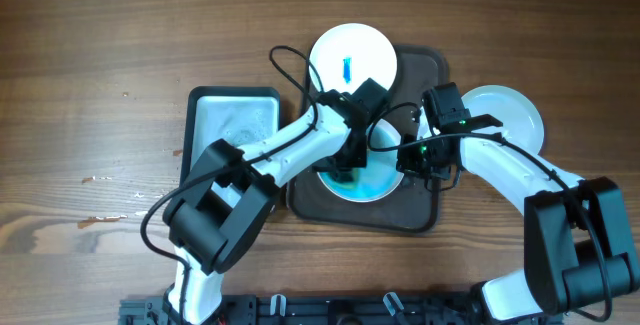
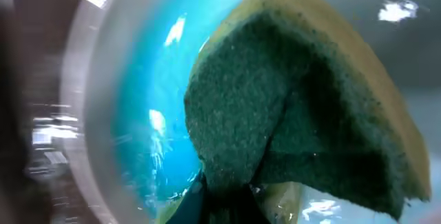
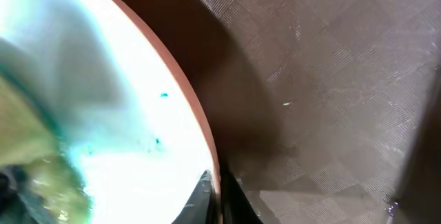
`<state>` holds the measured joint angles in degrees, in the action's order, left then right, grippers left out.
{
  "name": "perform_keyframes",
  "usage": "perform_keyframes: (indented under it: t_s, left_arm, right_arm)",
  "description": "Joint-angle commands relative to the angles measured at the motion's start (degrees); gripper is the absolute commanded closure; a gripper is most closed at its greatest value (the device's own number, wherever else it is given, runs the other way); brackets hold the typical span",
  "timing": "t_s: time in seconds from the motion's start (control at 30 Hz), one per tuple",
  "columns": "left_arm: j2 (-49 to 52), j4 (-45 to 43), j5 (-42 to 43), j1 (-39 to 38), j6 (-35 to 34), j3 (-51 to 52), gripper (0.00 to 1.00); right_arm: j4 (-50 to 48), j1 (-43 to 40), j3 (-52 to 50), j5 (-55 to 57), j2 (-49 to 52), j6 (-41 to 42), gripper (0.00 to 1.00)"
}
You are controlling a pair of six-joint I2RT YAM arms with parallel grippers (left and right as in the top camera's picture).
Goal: Clean dirty plates on tray and stack at the side
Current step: 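Scrub the plate with the sponge while the right gripper holds it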
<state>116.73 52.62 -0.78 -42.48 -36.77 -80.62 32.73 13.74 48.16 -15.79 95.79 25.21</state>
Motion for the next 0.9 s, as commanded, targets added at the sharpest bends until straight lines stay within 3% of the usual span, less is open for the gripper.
perform_keyframes:
  t_s: [0.0,0.07,0.3,0.43,0.63,0.87]
  left_arm:
    - [2.1,1.8,-16.5,4.4,-1.5,3.0,0.96]
    - [2.1,0.8,-14.3,5.8,-1.8,3.0,0.96]
    - [2.1,-12.0,14.4,5.9,3.4,3.0,0.96]
    - [2.2,-20.0,23.8,2.7,3.3,3.0,0.96]
    - [2.5,-23.7,25.4,-3.1,2.9,3.0,0.96]
    - [3.0,-18.8,21.1,-3.7,0.3,3.0,0.96]
  right_arm:
    - [0.6,-0.4,-1.0,4.2,1.7,-1.2,0.96]
    - [0.6,-0.4,-1.0,4.2,1.7,-1.2,0.96]
    - [0.5,-0.4,-1.0,4.2,1.7,-1.2,0.96]
    - [0.6,-0.4,-1.0,4.2,1.7,-1.2,0.96]
    - [0.6,-0.4,-1.0,4.2,1.7,-1.2,0.96]
    - [0.6,-0.4,-1.0,4.2,1.7,-1.2,0.96]
